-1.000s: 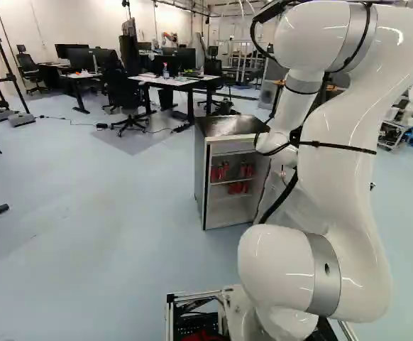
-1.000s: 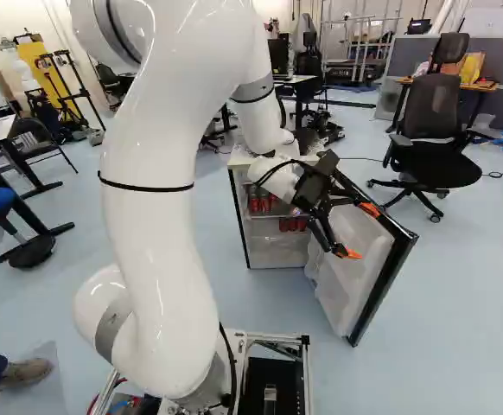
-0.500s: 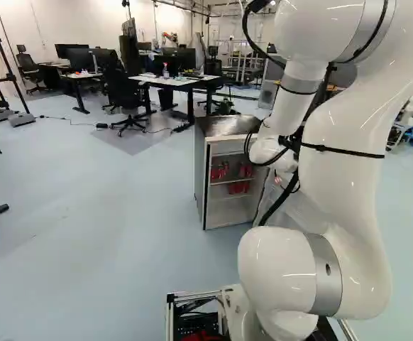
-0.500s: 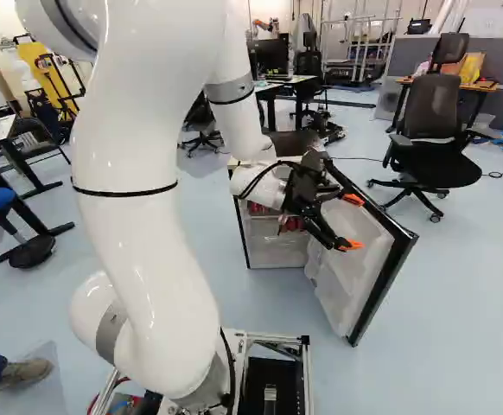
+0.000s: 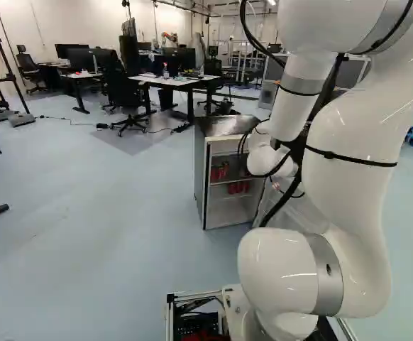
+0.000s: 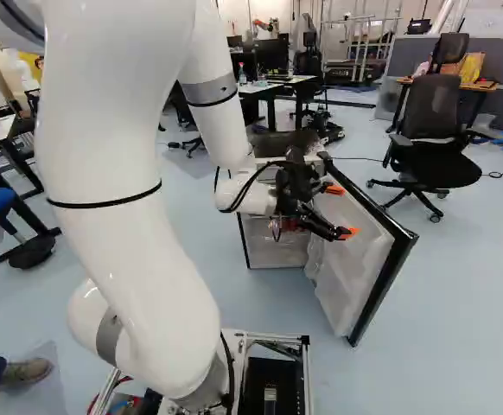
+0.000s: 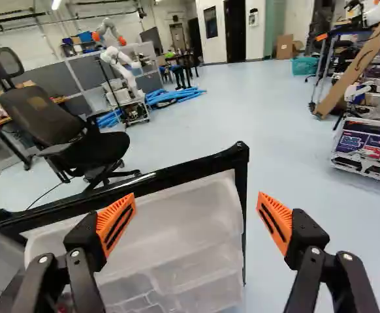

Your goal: Grab a drink from the fridge

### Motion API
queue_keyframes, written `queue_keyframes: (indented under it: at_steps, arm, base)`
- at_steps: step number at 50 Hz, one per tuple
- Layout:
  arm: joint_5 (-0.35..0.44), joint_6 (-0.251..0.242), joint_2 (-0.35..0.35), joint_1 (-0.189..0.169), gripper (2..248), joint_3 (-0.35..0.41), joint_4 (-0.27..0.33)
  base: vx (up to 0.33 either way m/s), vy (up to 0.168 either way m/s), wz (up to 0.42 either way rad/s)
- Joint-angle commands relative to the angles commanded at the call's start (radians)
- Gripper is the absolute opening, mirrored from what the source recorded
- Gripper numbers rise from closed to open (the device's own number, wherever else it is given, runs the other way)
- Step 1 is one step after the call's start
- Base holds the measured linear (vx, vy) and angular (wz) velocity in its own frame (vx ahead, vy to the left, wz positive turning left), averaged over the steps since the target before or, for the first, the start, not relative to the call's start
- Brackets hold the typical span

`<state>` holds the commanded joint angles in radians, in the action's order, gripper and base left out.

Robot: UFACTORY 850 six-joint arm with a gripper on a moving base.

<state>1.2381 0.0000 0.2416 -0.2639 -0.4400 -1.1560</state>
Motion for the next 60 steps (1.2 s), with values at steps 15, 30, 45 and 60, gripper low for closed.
queue_keyframes:
  at_steps: [15,30,45,60]
  arm:
    - [0.0,0.0,-0.032,0.001,247,0.041,0.158]
    - [0.0,0.0,-0.037,-0.001,247,0.047,0.315]
    - [0.0,0.0,-0.028,-0.001,247,0.046,0.473]
    - [0.0,0.0,0.016,0.0,247,0.039,0.63]
  base:
    - [0.0,0.0,0.0]
    - [0.0,0.0,0.0]
    - [0.0,0.0,0.0]
    - [0.0,0.0,0.0]
